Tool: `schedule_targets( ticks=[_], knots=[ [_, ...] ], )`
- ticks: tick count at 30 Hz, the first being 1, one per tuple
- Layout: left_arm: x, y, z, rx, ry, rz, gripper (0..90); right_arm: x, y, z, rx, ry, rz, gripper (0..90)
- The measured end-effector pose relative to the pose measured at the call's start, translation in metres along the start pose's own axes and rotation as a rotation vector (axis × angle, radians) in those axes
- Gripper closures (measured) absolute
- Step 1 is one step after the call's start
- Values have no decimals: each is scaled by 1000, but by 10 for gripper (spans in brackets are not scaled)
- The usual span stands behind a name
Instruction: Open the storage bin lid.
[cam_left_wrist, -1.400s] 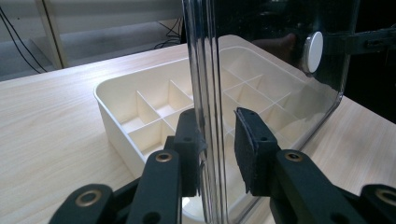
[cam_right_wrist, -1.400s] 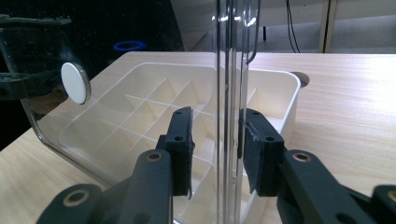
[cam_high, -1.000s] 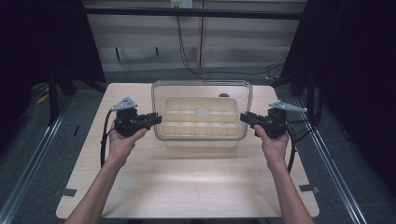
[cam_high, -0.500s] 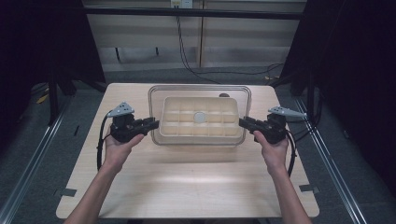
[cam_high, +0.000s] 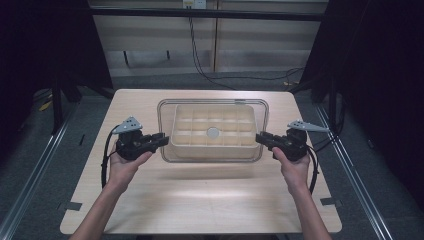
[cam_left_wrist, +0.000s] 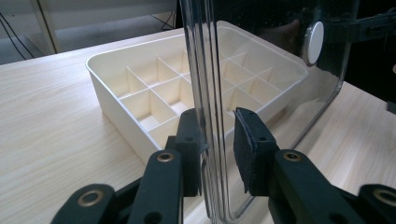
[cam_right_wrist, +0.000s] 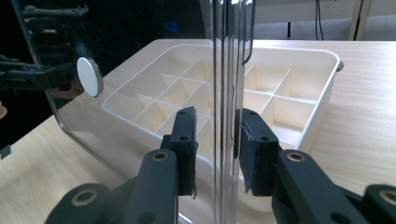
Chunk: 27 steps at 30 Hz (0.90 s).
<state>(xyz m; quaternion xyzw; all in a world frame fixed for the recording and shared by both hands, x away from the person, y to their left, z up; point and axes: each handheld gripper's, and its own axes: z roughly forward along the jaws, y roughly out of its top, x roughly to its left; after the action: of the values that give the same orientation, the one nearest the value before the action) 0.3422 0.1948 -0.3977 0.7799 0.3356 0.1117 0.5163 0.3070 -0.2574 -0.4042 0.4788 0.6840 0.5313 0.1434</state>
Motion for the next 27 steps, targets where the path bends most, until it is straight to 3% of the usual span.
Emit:
schedule_targets(
  ticks=[9,19,27],
  knots=[
    [-6,-8,-2,11,-3,6,722,5,-9,-7,13,-3,-9,694],
    [-9,-17,-10,34,-15,58,719,14,-15,-15,34,20,-25,706],
    [-19,-29,-17,42,-18,53,723,20,-25,-22,50,28,-30,706]
  ],
)
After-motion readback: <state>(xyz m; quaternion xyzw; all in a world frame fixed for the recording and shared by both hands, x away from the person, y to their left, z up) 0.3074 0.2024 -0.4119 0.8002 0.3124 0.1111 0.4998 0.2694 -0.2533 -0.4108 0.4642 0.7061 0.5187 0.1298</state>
